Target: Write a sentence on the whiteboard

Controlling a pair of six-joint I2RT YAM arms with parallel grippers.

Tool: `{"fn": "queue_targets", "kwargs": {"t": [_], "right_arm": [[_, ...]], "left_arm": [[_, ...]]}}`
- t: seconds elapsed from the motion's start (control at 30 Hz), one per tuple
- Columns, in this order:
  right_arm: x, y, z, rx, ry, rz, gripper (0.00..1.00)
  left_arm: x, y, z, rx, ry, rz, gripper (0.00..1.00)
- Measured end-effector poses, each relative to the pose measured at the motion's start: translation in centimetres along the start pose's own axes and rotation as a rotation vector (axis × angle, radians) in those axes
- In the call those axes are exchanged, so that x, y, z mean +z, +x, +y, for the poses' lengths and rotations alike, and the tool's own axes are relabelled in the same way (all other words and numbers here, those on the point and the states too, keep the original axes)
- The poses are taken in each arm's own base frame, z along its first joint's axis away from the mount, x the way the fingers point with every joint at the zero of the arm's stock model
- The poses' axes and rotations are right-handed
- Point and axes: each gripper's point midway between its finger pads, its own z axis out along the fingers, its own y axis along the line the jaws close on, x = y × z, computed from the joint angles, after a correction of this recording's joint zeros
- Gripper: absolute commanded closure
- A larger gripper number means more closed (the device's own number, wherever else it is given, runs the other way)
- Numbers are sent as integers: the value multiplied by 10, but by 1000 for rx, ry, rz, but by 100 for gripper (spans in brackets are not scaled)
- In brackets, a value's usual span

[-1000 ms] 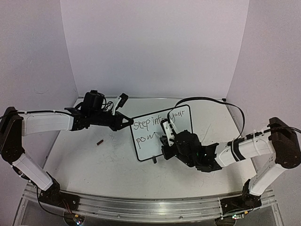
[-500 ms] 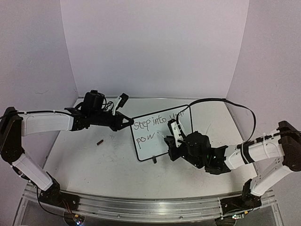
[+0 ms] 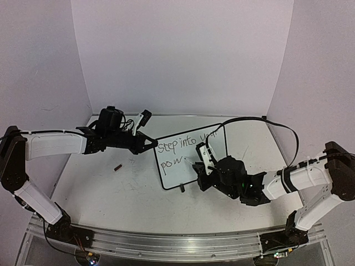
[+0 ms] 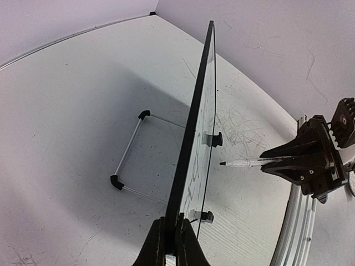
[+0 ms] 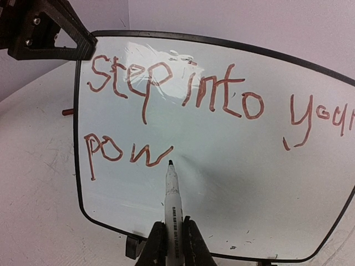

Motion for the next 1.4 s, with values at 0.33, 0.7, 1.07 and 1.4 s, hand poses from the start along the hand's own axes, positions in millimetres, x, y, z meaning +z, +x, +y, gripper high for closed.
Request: {"fn": "queue_targets", "kwargs": {"t": [0.33,0.7,1.07,1.4], "right_arm": [[3,7,2,-8,-6,17,100],[12,3,7,-7,-9,14,100],[16,4,9,-6,-7,24,100],[18,10,8,1,3,40,100]], "left_arm": [[0,0,0,0,0,0,100],[0,0,0,0,0,0,100],[0,0,0,1,0,0,100],[0,0,0,3,0,1,100]]}}
